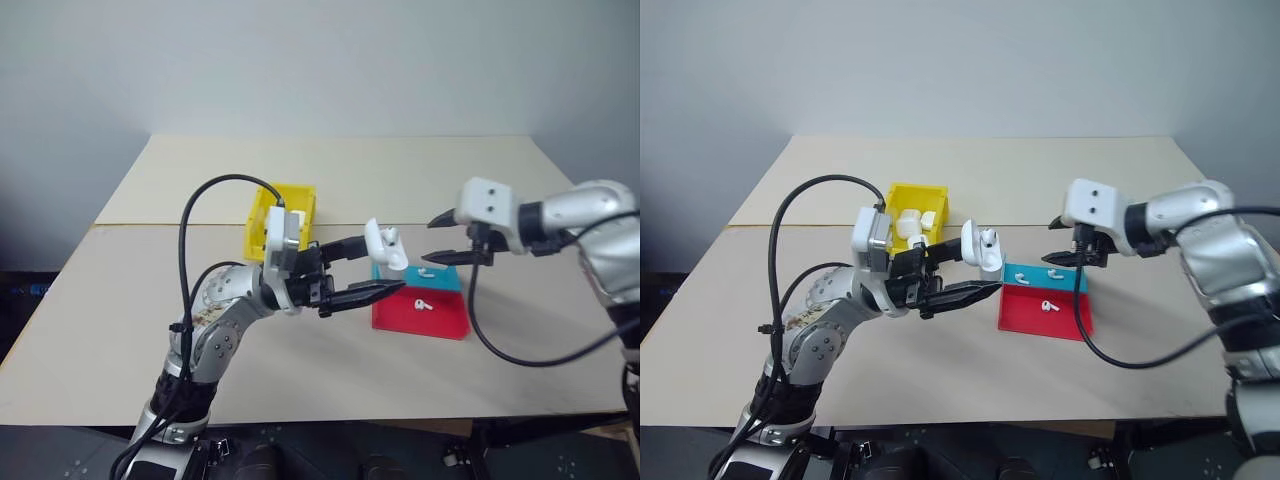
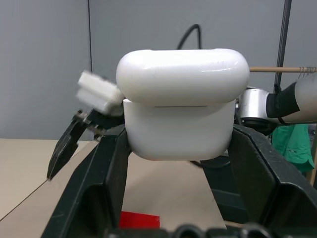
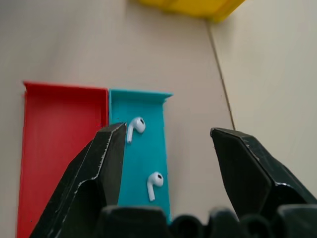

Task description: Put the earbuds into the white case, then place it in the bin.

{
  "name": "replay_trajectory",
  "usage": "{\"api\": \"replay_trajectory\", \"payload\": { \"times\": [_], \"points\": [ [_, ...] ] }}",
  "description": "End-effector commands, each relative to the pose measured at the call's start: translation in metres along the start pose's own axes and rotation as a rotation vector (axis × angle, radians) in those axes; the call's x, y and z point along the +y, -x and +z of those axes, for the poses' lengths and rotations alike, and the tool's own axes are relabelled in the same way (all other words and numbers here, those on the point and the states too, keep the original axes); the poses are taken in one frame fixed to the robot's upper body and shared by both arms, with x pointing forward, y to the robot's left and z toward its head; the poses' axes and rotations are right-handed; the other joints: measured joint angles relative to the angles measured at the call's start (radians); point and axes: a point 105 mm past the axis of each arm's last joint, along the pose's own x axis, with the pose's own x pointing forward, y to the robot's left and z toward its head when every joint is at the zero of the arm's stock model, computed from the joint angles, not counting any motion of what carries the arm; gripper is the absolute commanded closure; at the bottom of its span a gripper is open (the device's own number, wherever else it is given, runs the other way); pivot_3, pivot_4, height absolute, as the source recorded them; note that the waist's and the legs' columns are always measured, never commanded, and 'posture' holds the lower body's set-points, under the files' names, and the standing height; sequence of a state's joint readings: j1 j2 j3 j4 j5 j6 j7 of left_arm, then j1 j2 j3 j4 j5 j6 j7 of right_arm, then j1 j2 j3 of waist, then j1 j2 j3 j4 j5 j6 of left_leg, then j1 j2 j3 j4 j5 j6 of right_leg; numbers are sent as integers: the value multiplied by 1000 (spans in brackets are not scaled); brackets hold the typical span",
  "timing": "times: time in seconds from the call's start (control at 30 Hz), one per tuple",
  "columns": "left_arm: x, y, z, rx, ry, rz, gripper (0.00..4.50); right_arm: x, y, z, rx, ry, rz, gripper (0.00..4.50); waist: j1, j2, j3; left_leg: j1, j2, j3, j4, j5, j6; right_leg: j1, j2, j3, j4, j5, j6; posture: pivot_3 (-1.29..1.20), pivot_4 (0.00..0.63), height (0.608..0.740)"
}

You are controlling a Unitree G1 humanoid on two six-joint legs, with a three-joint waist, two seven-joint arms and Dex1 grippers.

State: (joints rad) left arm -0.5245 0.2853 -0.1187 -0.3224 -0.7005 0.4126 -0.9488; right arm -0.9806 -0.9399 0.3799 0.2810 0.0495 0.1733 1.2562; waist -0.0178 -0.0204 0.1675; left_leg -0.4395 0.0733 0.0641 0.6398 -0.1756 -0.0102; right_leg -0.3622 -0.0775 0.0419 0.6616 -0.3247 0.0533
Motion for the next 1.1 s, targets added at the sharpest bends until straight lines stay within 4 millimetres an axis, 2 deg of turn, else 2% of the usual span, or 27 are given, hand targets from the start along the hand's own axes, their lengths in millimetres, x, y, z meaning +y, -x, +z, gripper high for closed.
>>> {"api": "replay_trajectory", "payload": {
  "times": [0.03, 0.2, 0.43, 0.57, 1.1],
  "points": [
    [-2, 2, 12, -24, -68, 16, 1757, -6, -11, -18, 140, 132, 99, 1256, 2, 0, 0, 0, 0, 0, 0, 0, 0, 0, 0, 0, 0, 0, 0, 0, 150, 740],
    [-1, 5, 14, -25, -75, 47, 1757, -9, -24, -29, 219, 183, 223, 1256, 9, 0, 1, -2, 0, 1, 0, 1, -1, -1, 0, 0, -1, 0, 0, 0, 150, 740],
    [-3, 7, 14, -25, -77, 61, 1757, -14, -34, -41, 295, 215, 247, 1256, 6, 1, 1, -2, 0, 1, 0, 2, -3, -1, 0, -1, -1, 0, 0, 0, 150, 740],
    [-3, 6, 14, -25, -77, 64, 1757, -12, -38, -45, 308, 204, 257, 2205, 5, 1, 1, -2, 1, 1, 0, 2, -4, -1, 0, 0, 1, 0, 0, 0, 150, 740],
    [-7, 5, 15, -31, -75, 66, 1757, -10, -58, -61, 387, 150, 192, 2205, 4, 1, 1, -2, 1, 1, 0, 2, -4, -2, 0, 0, 2, 0, 0, 0, 150, 740]
  ]
}}
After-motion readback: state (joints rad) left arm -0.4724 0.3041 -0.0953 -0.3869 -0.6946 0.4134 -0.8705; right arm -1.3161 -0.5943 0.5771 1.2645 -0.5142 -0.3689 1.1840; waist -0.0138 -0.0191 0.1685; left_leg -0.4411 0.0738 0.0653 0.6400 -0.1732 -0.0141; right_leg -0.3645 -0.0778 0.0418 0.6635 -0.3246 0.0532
